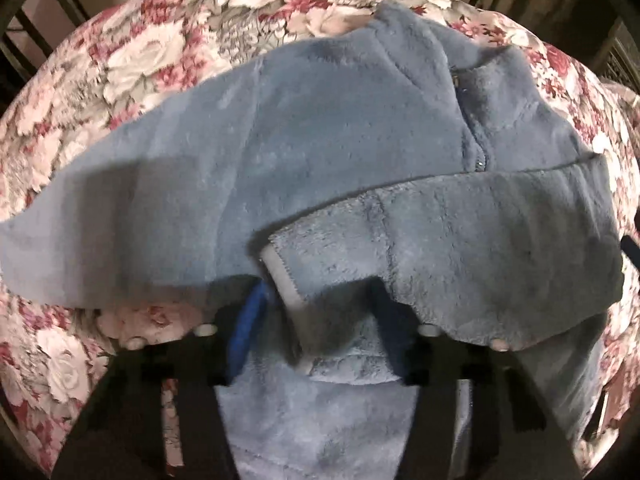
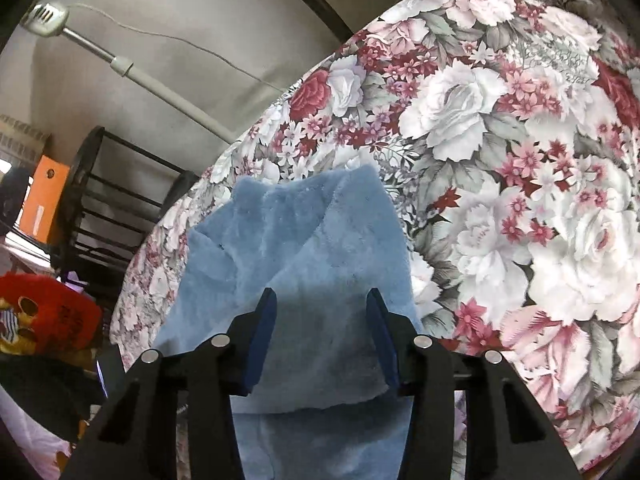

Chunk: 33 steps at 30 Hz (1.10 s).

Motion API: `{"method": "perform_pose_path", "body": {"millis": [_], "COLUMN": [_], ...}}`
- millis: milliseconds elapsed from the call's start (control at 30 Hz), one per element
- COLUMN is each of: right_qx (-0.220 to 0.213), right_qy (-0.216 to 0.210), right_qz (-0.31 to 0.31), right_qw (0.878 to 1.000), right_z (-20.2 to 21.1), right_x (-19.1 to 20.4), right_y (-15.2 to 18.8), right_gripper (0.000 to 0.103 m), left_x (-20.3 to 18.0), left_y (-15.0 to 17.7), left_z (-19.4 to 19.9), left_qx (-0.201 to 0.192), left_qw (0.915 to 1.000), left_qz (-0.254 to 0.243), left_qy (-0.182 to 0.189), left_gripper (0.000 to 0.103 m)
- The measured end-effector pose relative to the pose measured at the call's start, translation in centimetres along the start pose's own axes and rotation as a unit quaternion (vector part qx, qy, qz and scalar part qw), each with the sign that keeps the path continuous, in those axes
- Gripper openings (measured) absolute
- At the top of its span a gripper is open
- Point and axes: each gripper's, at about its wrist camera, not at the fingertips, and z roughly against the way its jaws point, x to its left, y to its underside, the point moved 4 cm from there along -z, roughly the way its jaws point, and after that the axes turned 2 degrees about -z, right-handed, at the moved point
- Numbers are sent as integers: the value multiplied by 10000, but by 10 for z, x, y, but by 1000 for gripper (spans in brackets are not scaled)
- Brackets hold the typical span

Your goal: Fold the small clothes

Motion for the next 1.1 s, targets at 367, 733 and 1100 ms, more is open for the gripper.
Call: {"method": "perform_pose_path", "body": {"millis": [367,733,1100], "right_qx": [-69,-22,5], "right_qy": [64,-73,-100], "right_qz": [263,-6,-118], "right_qw": [9996,10000,9999], "right_z": [-1,3,2], "right_x": [9,1,-3], "right_y": [4,-2,0], "right_gripper": [48,48,48], "left_x": [32,20,-9], "left_y": [-11,-13,6], "left_z": [-2,9,-12], "left_qx": [288,166,296], "left_qw": [9971,9937,9947], "left_qz": [632,633,303], "left_qy": [322,907,939], "left_gripper": [19,87,79]}}
